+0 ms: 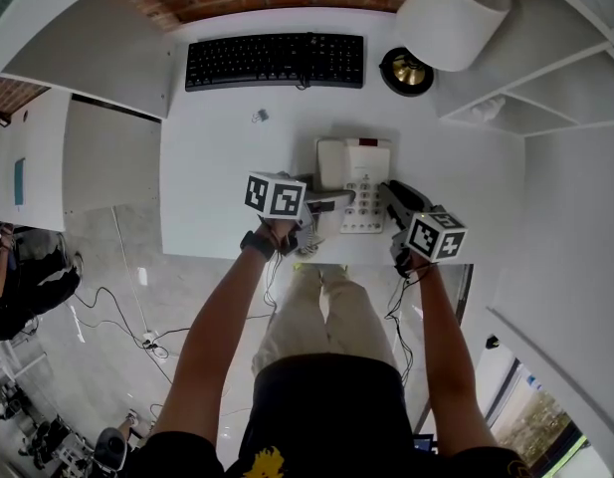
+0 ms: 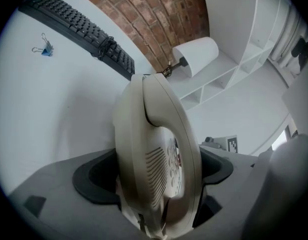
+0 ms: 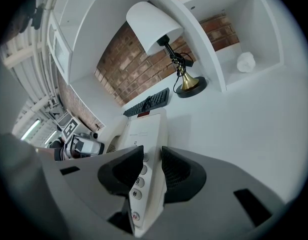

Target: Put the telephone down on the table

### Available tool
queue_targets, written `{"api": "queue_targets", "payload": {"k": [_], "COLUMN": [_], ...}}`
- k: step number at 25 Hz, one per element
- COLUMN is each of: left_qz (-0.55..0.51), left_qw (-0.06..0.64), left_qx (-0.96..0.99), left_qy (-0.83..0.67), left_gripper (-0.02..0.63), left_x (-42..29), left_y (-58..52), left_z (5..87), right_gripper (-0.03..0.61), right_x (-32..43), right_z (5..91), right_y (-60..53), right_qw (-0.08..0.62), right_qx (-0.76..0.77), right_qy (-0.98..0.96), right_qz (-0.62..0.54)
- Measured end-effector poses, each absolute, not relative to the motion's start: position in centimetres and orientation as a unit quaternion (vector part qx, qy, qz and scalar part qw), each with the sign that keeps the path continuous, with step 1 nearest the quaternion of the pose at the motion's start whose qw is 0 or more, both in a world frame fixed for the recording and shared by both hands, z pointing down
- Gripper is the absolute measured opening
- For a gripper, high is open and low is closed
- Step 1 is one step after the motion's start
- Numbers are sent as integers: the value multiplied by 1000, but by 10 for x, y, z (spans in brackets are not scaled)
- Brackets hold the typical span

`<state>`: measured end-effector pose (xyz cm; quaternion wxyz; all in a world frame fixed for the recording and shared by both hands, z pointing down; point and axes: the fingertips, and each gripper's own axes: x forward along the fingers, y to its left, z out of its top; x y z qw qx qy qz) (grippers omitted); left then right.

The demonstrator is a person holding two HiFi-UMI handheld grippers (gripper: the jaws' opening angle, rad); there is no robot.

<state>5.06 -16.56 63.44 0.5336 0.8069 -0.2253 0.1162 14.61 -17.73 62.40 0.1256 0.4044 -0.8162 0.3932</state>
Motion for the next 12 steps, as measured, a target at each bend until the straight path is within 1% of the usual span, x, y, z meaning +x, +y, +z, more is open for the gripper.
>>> {"api": "queue_targets", "payload": {"k": [6, 7, 9, 10, 12], "left_qz": [126, 140, 178, 191, 195], "left_qw": [523, 505, 441, 415, 405], "left_qx": [806, 811, 828, 835, 837], "left_qy": [-246, -261, -298, -308, -312], "left_gripper": [477, 477, 464, 436, 419], "left_x": [48, 45, 37, 34, 33], "left_y": [-167, -169, -173, -175, -175], "left_z": [636, 637, 635, 633, 632], "right_gripper": [109, 109, 109, 109, 109], "right_x": [145, 145, 145, 145, 146], "right_z": [627, 627, 629, 629, 631], "right_y": [-171, -171, -170, -171, -170], "right_qw": [129, 129, 127, 125, 119], "right_qx": [398, 397, 395, 394, 394], "right_qy": [-816, -816, -815, -814, -813], "right_qz": [398, 401, 405, 407, 412]}}
